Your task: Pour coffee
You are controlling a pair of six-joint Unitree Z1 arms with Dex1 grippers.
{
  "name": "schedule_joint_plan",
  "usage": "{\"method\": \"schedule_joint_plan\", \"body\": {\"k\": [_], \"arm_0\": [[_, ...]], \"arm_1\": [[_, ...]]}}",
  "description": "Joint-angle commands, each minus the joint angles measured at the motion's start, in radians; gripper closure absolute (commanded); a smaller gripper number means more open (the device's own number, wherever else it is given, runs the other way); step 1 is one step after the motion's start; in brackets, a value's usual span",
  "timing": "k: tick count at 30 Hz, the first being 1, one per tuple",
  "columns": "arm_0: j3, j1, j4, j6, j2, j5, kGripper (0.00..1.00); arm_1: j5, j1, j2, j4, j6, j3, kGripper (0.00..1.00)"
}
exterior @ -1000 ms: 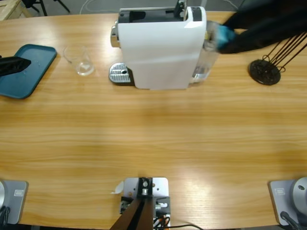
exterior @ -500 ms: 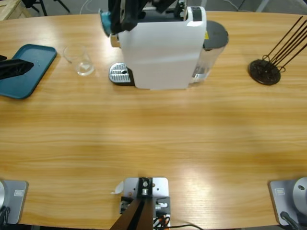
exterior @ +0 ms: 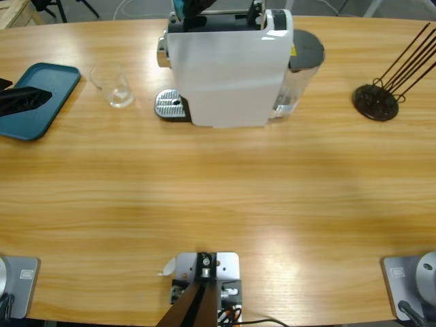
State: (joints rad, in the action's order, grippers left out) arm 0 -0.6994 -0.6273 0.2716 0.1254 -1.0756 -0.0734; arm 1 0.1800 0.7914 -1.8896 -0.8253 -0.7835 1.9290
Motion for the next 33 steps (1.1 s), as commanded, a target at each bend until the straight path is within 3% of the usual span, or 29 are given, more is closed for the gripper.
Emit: {"method": "schedule_joint_plan", "body": {"k": [1, 33], "arm_0": [[0.005, -0.007, 0.011, -0.007, -0.015, 0.017, 0.000], [0.005, -0.007, 0.008, -0.007, -0.022, 0.026, 0.000]], "arm_1": [[-0.005, -0.017, -0.108, -0.012, -0.011, 0.023, 1.000], [-0.008, -0.055, -0.169, -0.043, -0.001, 0.064, 1.000]]}}
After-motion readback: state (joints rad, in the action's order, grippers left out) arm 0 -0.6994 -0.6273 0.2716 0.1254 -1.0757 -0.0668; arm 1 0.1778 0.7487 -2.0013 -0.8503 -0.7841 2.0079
